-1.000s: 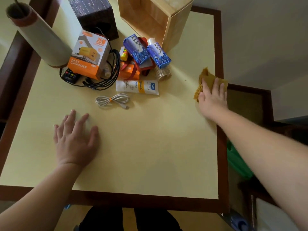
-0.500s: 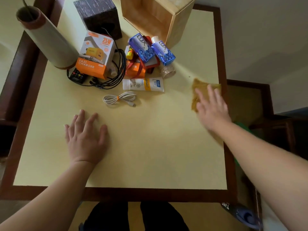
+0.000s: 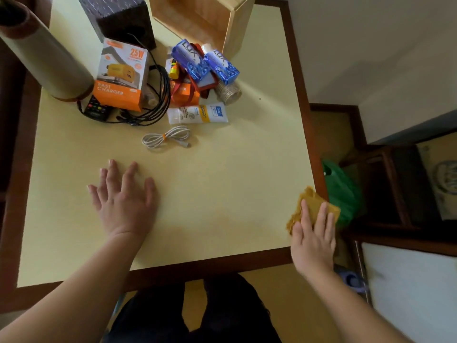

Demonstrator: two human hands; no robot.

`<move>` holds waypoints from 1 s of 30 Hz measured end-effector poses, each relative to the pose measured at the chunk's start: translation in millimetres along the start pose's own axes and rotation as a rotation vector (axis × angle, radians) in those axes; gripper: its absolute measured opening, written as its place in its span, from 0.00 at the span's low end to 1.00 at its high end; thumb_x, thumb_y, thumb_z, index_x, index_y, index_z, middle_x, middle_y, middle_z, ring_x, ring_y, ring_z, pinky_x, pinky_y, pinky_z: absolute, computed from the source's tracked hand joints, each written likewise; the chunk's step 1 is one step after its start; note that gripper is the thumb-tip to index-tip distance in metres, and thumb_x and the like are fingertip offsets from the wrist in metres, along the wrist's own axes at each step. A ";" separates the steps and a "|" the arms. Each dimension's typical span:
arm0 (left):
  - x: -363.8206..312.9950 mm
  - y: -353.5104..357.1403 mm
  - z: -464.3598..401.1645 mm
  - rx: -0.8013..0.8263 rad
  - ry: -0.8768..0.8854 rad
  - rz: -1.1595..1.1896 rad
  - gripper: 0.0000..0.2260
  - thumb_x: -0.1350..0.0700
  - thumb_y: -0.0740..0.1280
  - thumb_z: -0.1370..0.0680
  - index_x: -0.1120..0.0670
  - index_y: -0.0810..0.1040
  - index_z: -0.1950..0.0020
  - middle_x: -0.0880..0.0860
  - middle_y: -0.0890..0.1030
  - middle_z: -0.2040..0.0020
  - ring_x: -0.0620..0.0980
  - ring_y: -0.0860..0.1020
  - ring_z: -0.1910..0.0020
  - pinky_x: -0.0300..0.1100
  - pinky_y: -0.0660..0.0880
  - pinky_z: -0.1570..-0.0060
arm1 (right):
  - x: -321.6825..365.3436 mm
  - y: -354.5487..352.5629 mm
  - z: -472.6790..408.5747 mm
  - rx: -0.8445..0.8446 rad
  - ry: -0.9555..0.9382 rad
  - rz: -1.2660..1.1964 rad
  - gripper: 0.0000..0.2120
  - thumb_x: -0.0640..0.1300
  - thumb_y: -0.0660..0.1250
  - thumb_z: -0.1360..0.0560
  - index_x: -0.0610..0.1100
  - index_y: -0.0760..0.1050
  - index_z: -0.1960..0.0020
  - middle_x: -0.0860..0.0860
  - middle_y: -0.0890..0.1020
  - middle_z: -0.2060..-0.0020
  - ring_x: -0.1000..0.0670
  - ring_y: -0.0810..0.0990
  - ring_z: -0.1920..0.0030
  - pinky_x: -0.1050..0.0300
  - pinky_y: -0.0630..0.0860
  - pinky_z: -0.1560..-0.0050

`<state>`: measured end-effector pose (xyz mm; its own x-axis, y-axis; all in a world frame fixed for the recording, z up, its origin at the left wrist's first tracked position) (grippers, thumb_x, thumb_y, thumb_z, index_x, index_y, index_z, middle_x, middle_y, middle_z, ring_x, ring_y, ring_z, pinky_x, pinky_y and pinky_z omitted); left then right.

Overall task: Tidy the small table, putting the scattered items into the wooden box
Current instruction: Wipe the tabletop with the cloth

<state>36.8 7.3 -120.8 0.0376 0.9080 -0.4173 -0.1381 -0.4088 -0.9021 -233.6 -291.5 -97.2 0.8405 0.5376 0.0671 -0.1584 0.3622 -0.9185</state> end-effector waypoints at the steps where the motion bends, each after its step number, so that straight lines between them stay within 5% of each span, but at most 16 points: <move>1: 1.2 -1.0 -0.6 0.014 0.003 0.008 0.23 0.40 0.62 0.18 0.43 0.68 0.23 0.54 0.57 0.16 0.54 0.50 0.17 0.56 0.40 0.19 | 6.2 -7.2 -23.4 -0.022 -0.020 0.012 0.27 0.62 0.34 0.17 0.67 0.28 0.21 0.52 0.28 0.19 0.46 0.29 0.19 0.40 0.40 0.18; 5: 15.0 -10.1 -3.8 0.074 0.078 0.097 0.24 0.42 0.66 0.18 0.44 0.70 0.22 0.54 0.58 0.16 0.54 0.52 0.17 0.56 0.44 0.19 | 54.6 -39.7 -113.2 0.017 0.104 -0.012 0.26 0.58 0.39 0.14 0.65 0.33 0.18 0.48 0.33 0.17 0.41 0.34 0.17 0.40 0.38 0.18; 8: 40.3 -28.5 2.8 0.096 0.183 0.116 0.26 0.42 0.64 0.18 0.47 0.69 0.21 0.55 0.61 0.17 0.56 0.54 0.17 0.57 0.54 0.20 | 112.3 -27.4 -102.3 -0.024 0.149 -0.040 0.27 0.56 0.41 0.14 0.63 0.35 0.17 0.46 0.35 0.17 0.40 0.35 0.17 0.39 0.38 0.18; 10: 64.3 -42.0 12.1 0.116 0.194 0.087 0.26 0.43 0.64 0.18 0.46 0.68 0.20 0.54 0.60 0.17 0.55 0.54 0.17 0.57 0.56 0.21 | 157.7 -7.1 -63.2 -0.058 -0.060 -0.008 0.28 0.56 0.41 0.15 0.64 0.37 0.17 0.47 0.36 0.16 0.41 0.35 0.17 0.39 0.40 0.18; 13: 105.1 -54.1 24.7 0.140 0.195 0.028 0.25 0.43 0.64 0.18 0.47 0.70 0.22 0.54 0.59 0.17 0.56 0.53 0.17 0.60 0.55 0.21 | 210.1 22.1 4.4 0.086 -0.768 0.162 0.29 0.57 0.46 0.16 0.67 0.41 0.18 0.51 0.36 0.16 0.45 0.33 0.17 0.43 0.37 0.18; 15: 125.4 -59.6 29.2 0.154 0.208 0.003 0.24 0.41 0.62 0.18 0.47 0.71 0.23 0.54 0.60 0.17 0.56 0.54 0.17 0.61 0.57 0.22 | 212.5 27.7 12.8 0.131 -1.065 0.241 0.28 0.56 0.49 0.16 0.68 0.45 0.18 0.54 0.39 0.16 0.49 0.35 0.17 0.47 0.37 0.18; 17: 137.1 -64.6 31.5 0.166 0.255 -0.014 0.26 0.40 0.61 0.19 0.48 0.72 0.23 0.54 0.60 0.17 0.56 0.54 0.17 0.61 0.57 0.22 | 205.9 29.7 -3.7 -0.030 -0.871 0.168 0.28 0.56 0.50 0.17 0.67 0.51 0.18 0.53 0.47 0.15 0.48 0.43 0.16 0.43 0.47 0.18; 19: 144.9 -70.0 34.8 0.164 0.281 -0.024 0.26 0.39 0.59 0.19 0.49 0.72 0.23 0.55 0.60 0.17 0.56 0.54 0.17 0.60 0.55 0.21 | 206.1 25.8 -14.5 -0.170 -0.351 -0.002 0.29 0.56 0.48 0.18 0.65 0.54 0.18 0.51 0.51 0.15 0.45 0.48 0.16 0.39 0.52 0.20; 21: 152.3 -73.4 40.0 0.142 0.288 -0.025 0.27 0.39 0.58 0.18 0.50 0.72 0.23 0.56 0.61 0.18 0.56 0.55 0.17 0.60 0.55 0.20 | 227.8 30.2 -3.7 -0.161 -0.046 -0.088 0.29 0.55 0.47 0.18 0.63 0.52 0.17 0.47 0.49 0.15 0.43 0.47 0.16 0.39 0.50 0.19; 23: 158.6 -73.1 45.9 0.139 0.290 -0.028 0.27 0.39 0.57 0.18 0.50 0.72 0.23 0.56 0.61 0.17 0.56 0.55 0.17 0.60 0.55 0.20 | 259.9 42.1 25.3 -0.169 -0.130 -0.054 0.29 0.54 0.47 0.17 0.62 0.49 0.16 0.45 0.48 0.15 0.40 0.47 0.16 0.39 0.51 0.20; 25: 162.6 -72.3 49.7 0.145 0.282 -0.022 0.27 0.38 0.57 0.18 0.50 0.72 0.23 0.55 0.60 0.17 0.56 0.55 0.17 0.61 0.55 0.20 | 292.5 58.8 61.0 -0.120 -0.437 0.031 0.30 0.55 0.46 0.17 0.63 0.47 0.16 0.45 0.46 0.15 0.40 0.47 0.16 0.40 0.52 0.21; 27: 163.1 -74.4 50.3 0.152 0.286 0.004 0.27 0.39 0.58 0.18 0.51 0.73 0.23 0.56 0.61 0.17 0.57 0.56 0.17 0.62 0.57 0.21 | 327.7 71.5 82.0 0.011 -0.745 0.135 0.29 0.56 0.45 0.16 0.65 0.41 0.17 0.47 0.39 0.16 0.42 0.40 0.16 0.43 0.44 0.19; 30: 162.9 -85.5 50.0 0.168 0.305 0.026 0.25 0.40 0.60 0.18 0.50 0.74 0.25 0.56 0.62 0.18 0.57 0.57 0.18 0.59 0.59 0.21 | 391.7 66.1 61.7 0.073 -0.898 0.171 0.29 0.56 0.44 0.15 0.65 0.37 0.17 0.49 0.35 0.16 0.44 0.35 0.17 0.45 0.35 0.20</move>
<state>5.2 194.7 -106.1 0.3226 0.8181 -0.4760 -0.3030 -0.3872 -0.8708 53.2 -10.0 -107.6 0.0885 0.9673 0.2378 -0.3015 0.2535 -0.9191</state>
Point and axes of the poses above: each hand's wrist, its own z-axis away from the middle knuckle, its own y-axis out of the palm, x = y × z, the point moved 1 cm from there along -z, towards the middle knuckle
